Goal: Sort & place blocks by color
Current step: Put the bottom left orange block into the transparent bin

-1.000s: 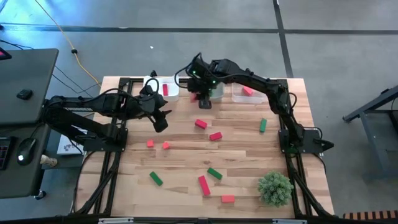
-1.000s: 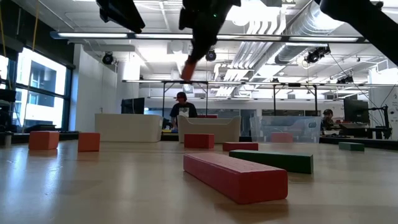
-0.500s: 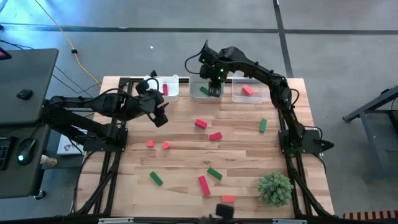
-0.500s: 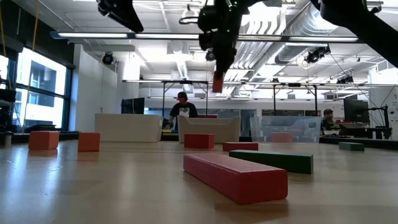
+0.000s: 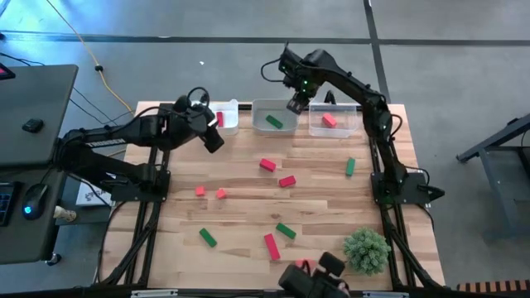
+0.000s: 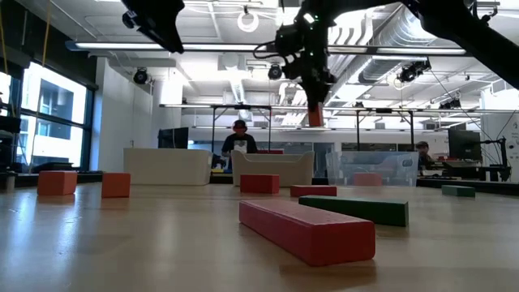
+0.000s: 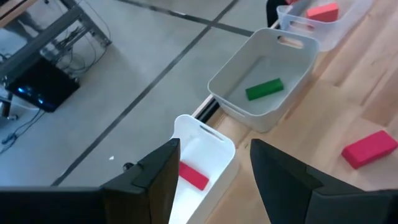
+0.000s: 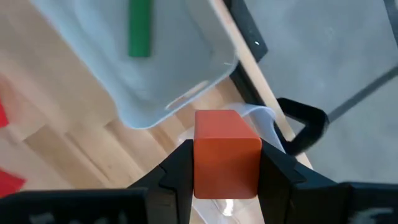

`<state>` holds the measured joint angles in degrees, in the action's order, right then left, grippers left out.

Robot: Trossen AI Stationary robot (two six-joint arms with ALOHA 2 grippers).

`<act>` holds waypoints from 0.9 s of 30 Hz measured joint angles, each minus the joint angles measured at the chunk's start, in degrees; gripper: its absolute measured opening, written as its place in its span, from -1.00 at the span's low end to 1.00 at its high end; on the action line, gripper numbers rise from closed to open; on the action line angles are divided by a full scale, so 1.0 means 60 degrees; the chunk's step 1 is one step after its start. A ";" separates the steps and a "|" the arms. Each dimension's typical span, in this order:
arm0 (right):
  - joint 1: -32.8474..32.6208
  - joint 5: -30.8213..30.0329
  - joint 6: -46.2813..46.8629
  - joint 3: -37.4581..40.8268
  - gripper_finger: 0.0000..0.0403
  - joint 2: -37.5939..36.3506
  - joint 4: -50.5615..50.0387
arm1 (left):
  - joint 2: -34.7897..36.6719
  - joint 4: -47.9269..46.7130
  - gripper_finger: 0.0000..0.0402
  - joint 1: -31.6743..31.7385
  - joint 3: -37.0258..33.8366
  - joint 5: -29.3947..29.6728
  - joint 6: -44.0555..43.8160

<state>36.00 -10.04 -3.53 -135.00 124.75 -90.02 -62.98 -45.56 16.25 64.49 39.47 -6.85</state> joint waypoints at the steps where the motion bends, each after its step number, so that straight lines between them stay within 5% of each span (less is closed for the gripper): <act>1: 0.0053 -0.0113 0.0136 0.0000 -0.45 0.0000 0.0000 | 0.0000 -0.0001 -0.08 0.0081 0.0000 -0.0045 0.0000; 11: 0.0514 -0.0801 0.1360 0.0313 -0.45 -0.0034 0.0015 | 0.0000 -0.0001 -0.08 0.0555 0.0000 -0.0081 0.0343; 27: 0.0864 -0.0946 0.1423 0.4633 -0.45 -0.1759 0.0968 | -0.0004 0.0020 -0.08 0.0958 0.0000 -0.0439 0.0503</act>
<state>41.18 -15.71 5.01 -107.20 114.20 -84.21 -63.00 -45.45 22.00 64.49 36.84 -3.84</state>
